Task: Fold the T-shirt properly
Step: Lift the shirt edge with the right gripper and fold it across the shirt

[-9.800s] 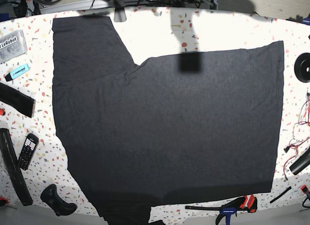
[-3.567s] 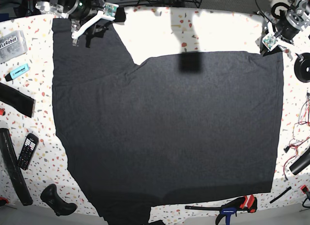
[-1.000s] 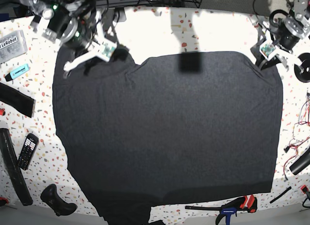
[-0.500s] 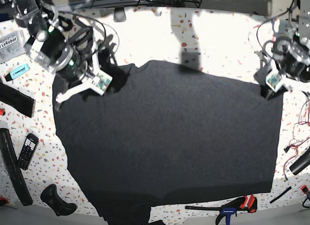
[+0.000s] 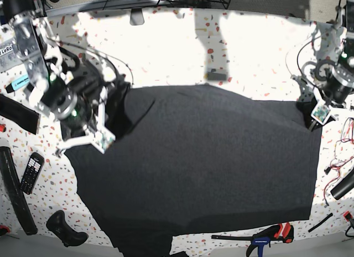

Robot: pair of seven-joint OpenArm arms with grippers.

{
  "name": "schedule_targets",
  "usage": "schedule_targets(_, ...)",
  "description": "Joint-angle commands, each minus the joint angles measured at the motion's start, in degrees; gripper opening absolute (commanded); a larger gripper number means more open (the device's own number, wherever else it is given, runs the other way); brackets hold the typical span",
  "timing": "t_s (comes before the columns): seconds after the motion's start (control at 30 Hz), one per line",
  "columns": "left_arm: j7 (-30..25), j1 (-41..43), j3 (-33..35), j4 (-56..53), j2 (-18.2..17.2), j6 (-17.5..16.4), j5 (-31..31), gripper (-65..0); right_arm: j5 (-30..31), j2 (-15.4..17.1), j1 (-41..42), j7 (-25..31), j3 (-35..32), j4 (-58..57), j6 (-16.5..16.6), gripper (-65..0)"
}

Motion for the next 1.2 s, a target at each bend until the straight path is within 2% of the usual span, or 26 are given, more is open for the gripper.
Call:
schedule_targets(0.0, -1.2, -1.5, -0.4, -1.0, -1.0, 0.9, -0.5, -65.0, -0.1, -0.2, 2.1, 1.2, 0.4, -0.2, -0.5, -65.0)
schedule_targets(0.17, -2.1, -4.6, -0.4, -7.7, -1.0, 0.9, -7.6, -65.0, -0.1, -4.6, 7.6, 1.8, 0.4, -6.0, -0.4, -65.0)
schedule_targets(0.33, -4.4, -7.9, -0.4, -12.2, -1.0, 0.9, -7.9, -65.0, 0.3, -9.1, 12.9, 3.1, 0.4, -11.6, -0.2, -65.0)
schedule_targets(0.47, -4.4, -11.5, -0.4, -17.9, -1.0, 0.7, -7.9, -65.0, 0.3, -12.9, 17.2, 3.1, 0.4, -16.6, 3.5, -65.0)
schedule_targets(0.6, -4.5, -14.9, -0.4, -23.4, -1.0, -0.5, -8.0, -65.0, 0.1, -16.0, 21.2, 3.1, 0.4, -22.3, 3.9, -65.0)
schedule_targets(0.8, -11.3, -16.7, -0.4, -25.3, -0.8, -3.7, -7.9, -65.0, 0.1, -18.9, 27.4, 2.6, 0.4, -32.3, 4.0, -65.0)
schedule_targets(1.07, -11.4, -17.6, -0.4, -25.4, 1.2, -3.9, -7.7, -65.0, -0.3, -20.8, 33.9, 2.3, 0.4, -46.0, 3.8, -65.0)
schedule_targets(1.17, -11.3, -17.6, -0.4, -25.4, 1.2, -3.9, -7.7, -65.0, -0.1, -20.7, 35.8, -0.8, 0.4, -46.6, 3.7, -65.0)
